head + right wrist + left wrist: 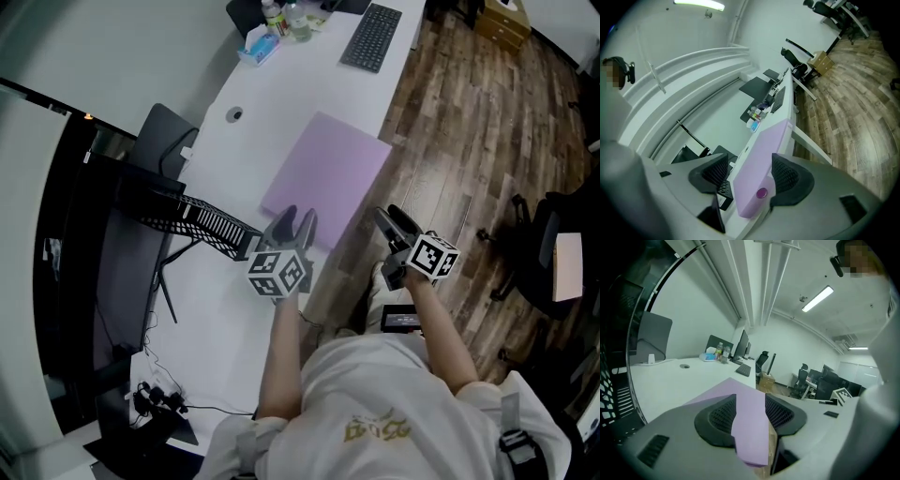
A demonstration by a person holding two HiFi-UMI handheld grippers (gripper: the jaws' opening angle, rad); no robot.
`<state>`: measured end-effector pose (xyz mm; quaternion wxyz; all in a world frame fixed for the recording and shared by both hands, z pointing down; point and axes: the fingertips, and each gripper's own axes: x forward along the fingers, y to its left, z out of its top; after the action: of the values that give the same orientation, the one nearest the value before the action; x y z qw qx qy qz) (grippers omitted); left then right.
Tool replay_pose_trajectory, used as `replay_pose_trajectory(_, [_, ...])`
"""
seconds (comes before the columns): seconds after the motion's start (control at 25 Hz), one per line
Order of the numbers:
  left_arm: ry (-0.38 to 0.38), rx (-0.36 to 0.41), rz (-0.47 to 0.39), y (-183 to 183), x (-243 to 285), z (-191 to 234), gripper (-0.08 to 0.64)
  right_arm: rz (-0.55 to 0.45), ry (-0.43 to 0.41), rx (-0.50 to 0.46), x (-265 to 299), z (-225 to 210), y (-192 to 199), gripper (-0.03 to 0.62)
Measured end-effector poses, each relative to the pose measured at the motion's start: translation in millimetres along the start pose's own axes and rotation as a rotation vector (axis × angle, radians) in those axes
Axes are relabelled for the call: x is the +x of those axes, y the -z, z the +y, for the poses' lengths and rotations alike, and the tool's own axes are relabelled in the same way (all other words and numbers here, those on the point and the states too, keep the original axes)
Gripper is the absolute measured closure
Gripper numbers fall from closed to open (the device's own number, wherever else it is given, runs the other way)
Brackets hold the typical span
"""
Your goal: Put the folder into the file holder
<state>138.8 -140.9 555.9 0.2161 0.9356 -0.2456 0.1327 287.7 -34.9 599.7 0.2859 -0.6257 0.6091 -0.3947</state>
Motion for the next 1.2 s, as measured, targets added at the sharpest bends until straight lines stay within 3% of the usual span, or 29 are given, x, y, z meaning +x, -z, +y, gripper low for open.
replay_pose_trajectory(0.52, [-0.009, 0.056, 0.177, 22.5, 68.7, 6.9, 0.344, 0.097, -0.004, 0.12, 47.0, -48.6, 3.9, 0.281])
replay_pose_trajectory(1.0, [-0.019, 0.094, 0.29, 39.6, 119.2, 13.6, 0.345, 0.144, 0.01, 0.197, 87.0, -85.1, -10.1, 0.276])
replay_pose_trajectory(1.2, [-0.015, 0.157, 0.36, 47.7, 133.2, 11.9, 0.344, 0.154, 0.013, 0.235, 99.0, -94.7, -10.7, 0.276])
